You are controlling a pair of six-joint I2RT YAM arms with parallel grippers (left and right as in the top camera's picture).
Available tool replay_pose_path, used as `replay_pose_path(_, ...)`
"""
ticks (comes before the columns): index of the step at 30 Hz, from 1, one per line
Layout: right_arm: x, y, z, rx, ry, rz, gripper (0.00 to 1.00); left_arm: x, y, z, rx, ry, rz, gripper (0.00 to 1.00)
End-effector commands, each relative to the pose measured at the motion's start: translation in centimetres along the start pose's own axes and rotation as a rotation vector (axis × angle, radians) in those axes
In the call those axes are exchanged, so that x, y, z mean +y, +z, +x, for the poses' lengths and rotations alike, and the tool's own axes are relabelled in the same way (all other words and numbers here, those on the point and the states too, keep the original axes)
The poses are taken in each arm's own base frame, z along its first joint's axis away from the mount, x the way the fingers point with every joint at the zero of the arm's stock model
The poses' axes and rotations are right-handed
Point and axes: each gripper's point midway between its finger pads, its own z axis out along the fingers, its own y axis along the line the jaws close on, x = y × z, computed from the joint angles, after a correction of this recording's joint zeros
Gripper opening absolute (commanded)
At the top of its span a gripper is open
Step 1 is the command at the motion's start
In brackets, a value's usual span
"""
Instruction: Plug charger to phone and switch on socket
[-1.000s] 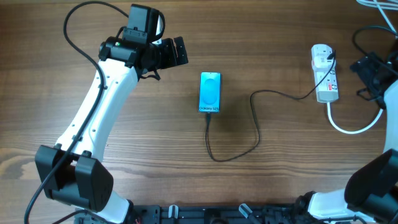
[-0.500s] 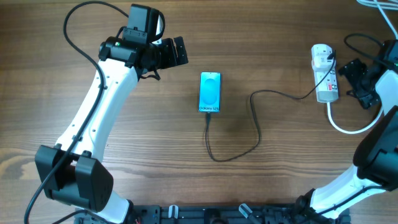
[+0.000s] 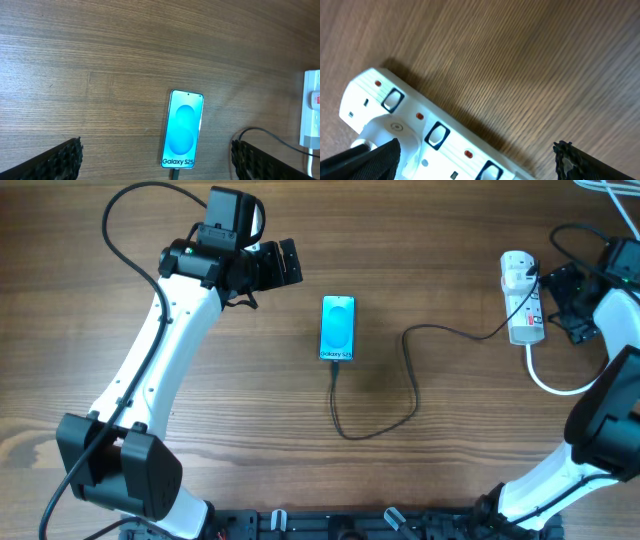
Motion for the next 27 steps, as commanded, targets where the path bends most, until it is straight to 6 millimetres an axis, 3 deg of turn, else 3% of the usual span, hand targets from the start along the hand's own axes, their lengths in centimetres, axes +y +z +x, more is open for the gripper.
replay_pose_path(1,-1.3,2.0,1.0,0.016,0.053,0.085,1.0,0.3,0.3,0.0,0.0,-0.014,-0.016,1.0)
replay_pose_path(7,-1.6,3.1,1.5,0.033,0.051,0.094,1.0,0.3,0.3,0.0,0.0,-0.014,-0.015,1.0)
replay_pose_path(27,-1.7,3.2,1.3,0.022,0.048,0.101,1.0,0.3,0.3,0.0,0.0,-0.014,-0.016,1.0)
